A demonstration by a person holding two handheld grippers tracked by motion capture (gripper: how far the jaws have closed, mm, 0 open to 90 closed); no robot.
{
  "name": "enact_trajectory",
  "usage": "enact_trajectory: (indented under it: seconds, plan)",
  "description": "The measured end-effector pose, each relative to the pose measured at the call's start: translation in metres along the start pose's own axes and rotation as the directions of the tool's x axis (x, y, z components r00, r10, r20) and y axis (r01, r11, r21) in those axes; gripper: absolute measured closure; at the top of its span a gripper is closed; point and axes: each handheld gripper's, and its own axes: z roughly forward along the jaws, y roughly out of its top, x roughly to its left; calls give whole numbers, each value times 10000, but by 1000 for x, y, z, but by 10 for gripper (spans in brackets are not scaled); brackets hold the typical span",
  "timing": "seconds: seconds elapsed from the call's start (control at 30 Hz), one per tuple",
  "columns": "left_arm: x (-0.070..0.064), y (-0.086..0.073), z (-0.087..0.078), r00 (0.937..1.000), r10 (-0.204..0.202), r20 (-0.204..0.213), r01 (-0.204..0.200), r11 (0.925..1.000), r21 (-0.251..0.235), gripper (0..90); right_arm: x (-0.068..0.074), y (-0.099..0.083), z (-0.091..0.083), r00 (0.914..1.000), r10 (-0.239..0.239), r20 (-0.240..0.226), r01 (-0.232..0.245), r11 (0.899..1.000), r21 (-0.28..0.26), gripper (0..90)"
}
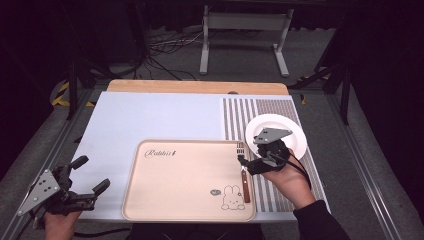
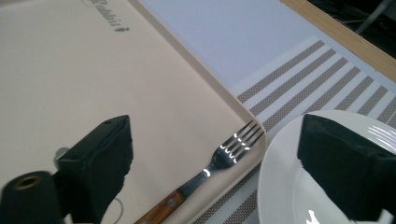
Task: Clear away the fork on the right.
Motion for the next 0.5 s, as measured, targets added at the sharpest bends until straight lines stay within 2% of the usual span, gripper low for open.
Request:
enact_trajectory:
  seconds: [0.1,0.17,0.2,0.23,0.3,0.37,0.4,0.47,0.5]
  plan:
    - [0,0,0,10000,-17,-9,17,10000,-12,14,-2,-6,-9,9998,91,-199,-100,9988,-480,70]
    - [0,0,0,10000,-16,-9,16,10000,-14,14,-3,-12,-16,9998,56,-201,-73,9961,-878,63]
    - [0,0,0,10000,-17,-9,17,10000,-14,14,-3,-12,-16,9998,56,-201,-73,9961,-878,63]
    - [0,0,0,10000,-15,-10,15,10000,-13,14,-4,-17,-22,9998,63,-162,-82,9927,-1207,62]
    - [0,0,0,10000,-17,-7,17,10000,-12,14,-4,-19,-24,9999,52,-145,-71,9908,-1352,61]
    - [0,0,0,10000,-9,-2,9,10000,-10,14,-6,-25,-29,9999,74,-153,-99,9848,-1735,59]
    - [0,0,0,10000,-4,6,4,10000,-21,14,-9,-32,-35,9997,195,-128,-218,9762,-2159,50]
    - [0,0,0,10000,2,8,-2,10000,-24,14,-10,-35,-37,9997,225,-135,-250,9722,-2329,44]
    - [0,0,1,10000,12,16,-12,10000,-24,14,-12,-39,-40,9996,261,-139,-288,9654,-2591,35]
